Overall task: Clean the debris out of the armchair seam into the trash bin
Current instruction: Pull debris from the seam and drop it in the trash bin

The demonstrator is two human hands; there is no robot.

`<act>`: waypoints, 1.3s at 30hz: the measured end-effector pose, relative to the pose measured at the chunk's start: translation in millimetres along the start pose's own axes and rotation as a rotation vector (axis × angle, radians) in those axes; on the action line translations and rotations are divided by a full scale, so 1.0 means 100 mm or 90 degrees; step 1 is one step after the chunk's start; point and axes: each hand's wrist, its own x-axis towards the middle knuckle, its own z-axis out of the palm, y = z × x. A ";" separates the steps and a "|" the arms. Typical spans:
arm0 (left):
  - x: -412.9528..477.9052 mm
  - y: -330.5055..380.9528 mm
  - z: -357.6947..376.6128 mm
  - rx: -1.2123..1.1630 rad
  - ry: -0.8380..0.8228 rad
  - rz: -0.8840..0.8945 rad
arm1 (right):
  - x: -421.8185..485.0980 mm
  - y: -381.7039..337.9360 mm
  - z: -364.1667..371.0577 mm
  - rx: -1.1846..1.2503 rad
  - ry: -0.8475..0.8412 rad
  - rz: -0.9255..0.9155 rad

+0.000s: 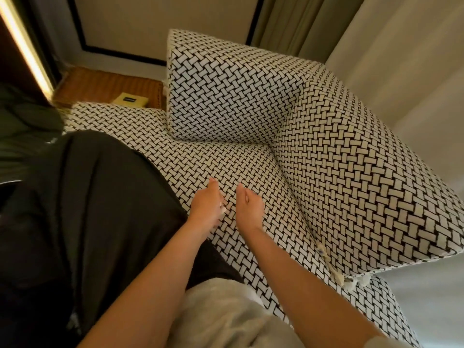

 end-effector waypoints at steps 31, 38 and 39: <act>0.40 0.09 -3.79 -0.133 0.412 0.105 | -0.27 -2.28 3.35 -0.080 -0.593 -0.165; 0.79 -0.28 -4.25 -0.216 0.461 -0.087 | -0.25 -2.03 4.03 -0.201 -0.636 -0.072; 0.89 -0.32 -4.33 -0.224 0.458 -0.110 | -0.27 -1.98 4.19 -0.223 -0.642 -0.050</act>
